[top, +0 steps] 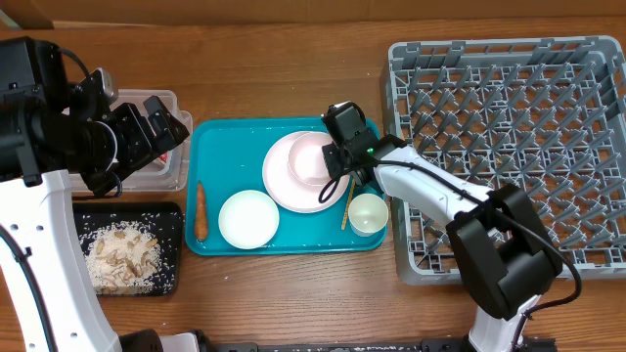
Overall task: Sort waste into correct bins and load items into the dishwasher
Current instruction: 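Grasp the rim of the pink bowl with the right gripper and lift, then carry the pink bowl right to the back of the dish rack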
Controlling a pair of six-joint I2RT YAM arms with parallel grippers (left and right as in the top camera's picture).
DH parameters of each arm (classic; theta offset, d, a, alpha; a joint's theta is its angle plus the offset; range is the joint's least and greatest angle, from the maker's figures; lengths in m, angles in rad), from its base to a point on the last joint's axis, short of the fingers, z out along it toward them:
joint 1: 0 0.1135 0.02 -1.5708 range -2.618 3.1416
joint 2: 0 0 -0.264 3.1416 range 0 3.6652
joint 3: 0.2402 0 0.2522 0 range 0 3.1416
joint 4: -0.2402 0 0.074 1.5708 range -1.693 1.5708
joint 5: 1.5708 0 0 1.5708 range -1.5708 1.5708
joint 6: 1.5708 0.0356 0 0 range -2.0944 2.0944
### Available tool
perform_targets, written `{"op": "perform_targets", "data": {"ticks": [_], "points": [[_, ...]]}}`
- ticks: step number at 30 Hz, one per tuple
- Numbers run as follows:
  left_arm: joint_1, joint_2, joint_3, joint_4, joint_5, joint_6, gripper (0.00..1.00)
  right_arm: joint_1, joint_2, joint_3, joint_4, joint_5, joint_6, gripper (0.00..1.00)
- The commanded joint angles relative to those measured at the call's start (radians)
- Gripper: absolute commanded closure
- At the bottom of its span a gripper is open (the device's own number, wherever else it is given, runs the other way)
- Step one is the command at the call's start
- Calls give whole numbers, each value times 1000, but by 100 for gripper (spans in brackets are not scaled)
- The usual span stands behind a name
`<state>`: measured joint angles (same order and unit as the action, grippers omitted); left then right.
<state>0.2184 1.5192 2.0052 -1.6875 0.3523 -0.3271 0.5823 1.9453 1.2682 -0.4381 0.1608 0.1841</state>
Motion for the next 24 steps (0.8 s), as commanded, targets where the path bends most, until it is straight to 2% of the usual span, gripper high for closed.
{"op": "perform_targets", "data": {"ticks": [1, 9, 14, 19, 24], "points": [[5, 1, 6, -2, 3, -2, 0, -6, -71, 30, -32, 19, -2, 96], [5, 1, 6, -2, 3, -2, 0, -7, -288, 59, -147, 39, -17, 96], [5, 1, 6, -2, 3, -2, 0, -23, -444, 59, -225, 50, -249, 96], [5, 1, 6, -2, 3, -2, 0, -75, -518, 59, -257, 159, -267, 96], [5, 1, 6, -2, 3, -2, 0, -159, -542, 59, -236, 368, -305, 96]]}}
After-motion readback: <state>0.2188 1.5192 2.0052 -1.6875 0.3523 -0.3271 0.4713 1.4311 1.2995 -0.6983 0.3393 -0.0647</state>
